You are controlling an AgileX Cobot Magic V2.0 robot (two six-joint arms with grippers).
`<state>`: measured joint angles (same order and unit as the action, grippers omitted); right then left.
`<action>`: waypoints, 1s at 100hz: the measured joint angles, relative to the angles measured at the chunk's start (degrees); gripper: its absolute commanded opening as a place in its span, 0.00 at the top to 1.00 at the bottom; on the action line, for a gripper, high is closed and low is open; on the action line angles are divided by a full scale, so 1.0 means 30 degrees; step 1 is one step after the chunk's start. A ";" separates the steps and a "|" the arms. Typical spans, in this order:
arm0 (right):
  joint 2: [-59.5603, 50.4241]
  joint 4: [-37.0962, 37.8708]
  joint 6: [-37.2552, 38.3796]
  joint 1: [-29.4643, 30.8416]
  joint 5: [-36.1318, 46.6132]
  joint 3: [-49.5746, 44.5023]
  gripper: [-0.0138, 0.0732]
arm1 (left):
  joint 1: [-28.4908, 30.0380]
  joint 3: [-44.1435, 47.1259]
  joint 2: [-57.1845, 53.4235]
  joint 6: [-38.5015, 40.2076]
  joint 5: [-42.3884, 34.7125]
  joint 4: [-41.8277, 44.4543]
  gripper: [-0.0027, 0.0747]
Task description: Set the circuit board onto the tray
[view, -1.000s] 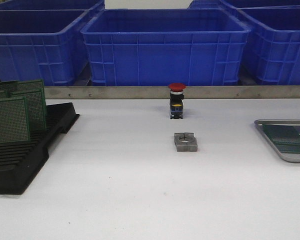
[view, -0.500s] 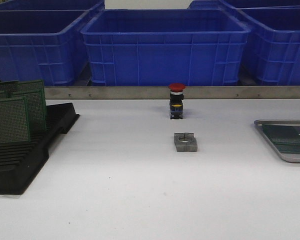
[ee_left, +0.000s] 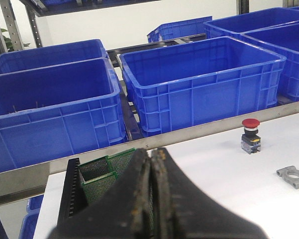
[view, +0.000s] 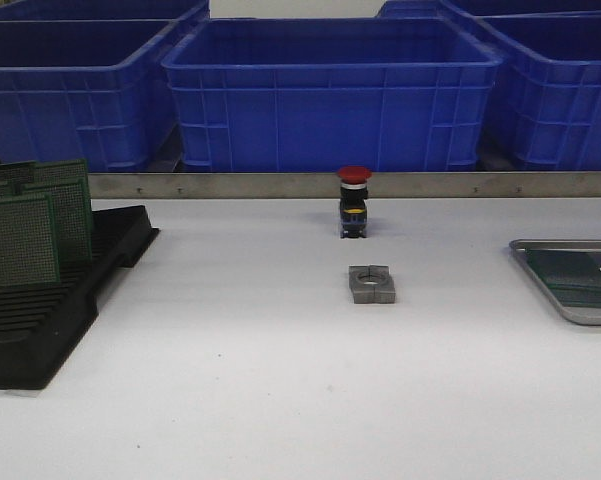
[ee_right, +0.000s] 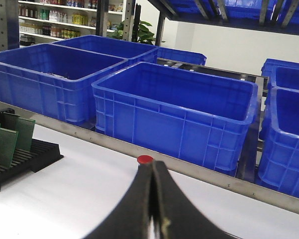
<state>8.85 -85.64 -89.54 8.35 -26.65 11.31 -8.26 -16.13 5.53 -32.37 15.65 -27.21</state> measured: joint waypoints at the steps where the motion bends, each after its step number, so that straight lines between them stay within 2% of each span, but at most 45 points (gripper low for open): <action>1: 0.0000 0.0000 0.0000 0.0000 -0.0031 0.0000 0.97 | 0.0000 0.0000 0.0000 0.0000 0.0000 0.0000 0.99; 47: 0.0000 0.0000 -0.0031 0.0000 -0.0031 0.0000 0.97 | 0.0000 0.0054 0.0000 0.0000 0.0000 0.0000 0.99; 59: 0.0000 0.0000 -0.0031 0.0000 -0.0075 -0.0032 0.97 | 0.0106 0.0701 0.0000 0.0336 -0.1290 0.0227 0.99; 66: 0.0000 0.0000 -0.0031 0.0000 -0.0075 -0.0032 0.97 | 0.0443 0.1345 0.0000 0.2236 -0.2429 0.1657 0.99; 76: 0.0000 0.0000 -0.0031 0.0000 -0.0114 -0.0032 0.97 | 0.1196 0.2420 -0.0044 0.7664 -0.3538 0.5318 0.99; 83: 0.0000 0.0000 -0.0031 0.0000 -0.0114 -0.0032 0.97 | 0.1840 0.3221 -0.0404 1.0213 -0.3624 0.7497 0.99; 100: 0.0000 0.0000 -0.0031 0.0000 -0.0114 -0.0032 0.97 | 0.3000 0.5377 -0.1869 1.1839 -0.3553 0.9071 0.99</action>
<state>8.85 -85.64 -89.63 8.35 -26.99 11.21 0.74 0.00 -0.07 3.14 4.99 0.00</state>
